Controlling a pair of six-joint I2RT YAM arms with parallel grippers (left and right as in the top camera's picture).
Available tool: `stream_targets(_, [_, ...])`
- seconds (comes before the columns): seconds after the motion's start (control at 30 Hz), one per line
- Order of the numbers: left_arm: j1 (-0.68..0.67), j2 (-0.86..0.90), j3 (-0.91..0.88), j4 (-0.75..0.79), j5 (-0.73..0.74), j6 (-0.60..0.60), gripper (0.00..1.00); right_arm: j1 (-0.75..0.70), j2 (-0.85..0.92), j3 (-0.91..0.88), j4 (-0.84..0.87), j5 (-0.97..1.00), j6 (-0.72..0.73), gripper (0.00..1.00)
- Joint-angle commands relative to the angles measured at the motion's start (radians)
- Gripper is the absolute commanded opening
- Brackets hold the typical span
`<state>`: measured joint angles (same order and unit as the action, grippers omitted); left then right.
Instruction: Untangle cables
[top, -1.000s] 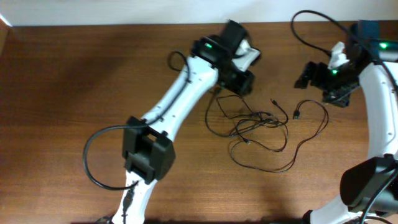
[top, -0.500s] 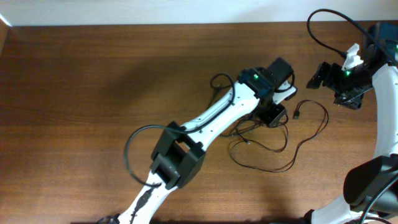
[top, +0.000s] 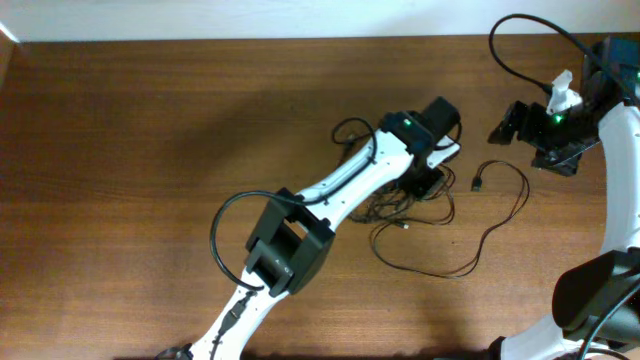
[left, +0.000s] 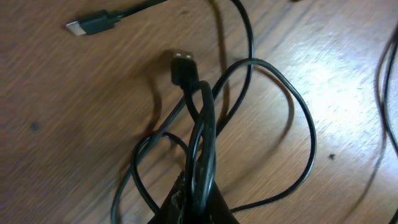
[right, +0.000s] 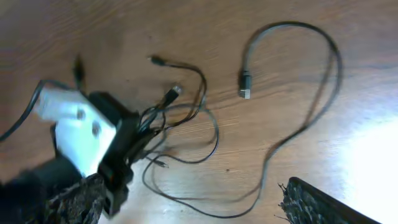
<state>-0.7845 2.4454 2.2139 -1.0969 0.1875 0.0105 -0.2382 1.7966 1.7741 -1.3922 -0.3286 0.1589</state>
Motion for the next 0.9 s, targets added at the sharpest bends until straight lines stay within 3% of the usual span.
stream_targets(0.0, [0.125, -0.104, 0.009, -0.021, 0.154, 0.001, 0.00, 0.045, -0.005, -0.020, 0.000, -0.133, -0.084, 0.92])
stream_targets(0.2, [0.285, -0.240, 0.009, -0.042, 0.414, -0.027, 0.00, 0.204, -0.005, -0.024, 0.058, -0.177, -0.087, 0.92])
stream_targets(0.37, [0.364, -0.282, 0.009, -0.103, 0.653, -0.048, 0.00, 0.344, -0.005, -0.024, 0.183, -0.176, 0.037, 0.92])
stream_targets(0.63, [0.370, -0.282, 0.009, -0.173, 0.776, -0.048, 0.00, 0.435, -0.004, -0.024, 0.316, -0.069, 0.218, 0.91])
stream_targets(0.87, [0.398, -0.282, 0.009, -0.169, 0.978, -0.048, 0.00, 0.435, -0.004, -0.024, 0.322, -0.051, 0.225, 0.91])
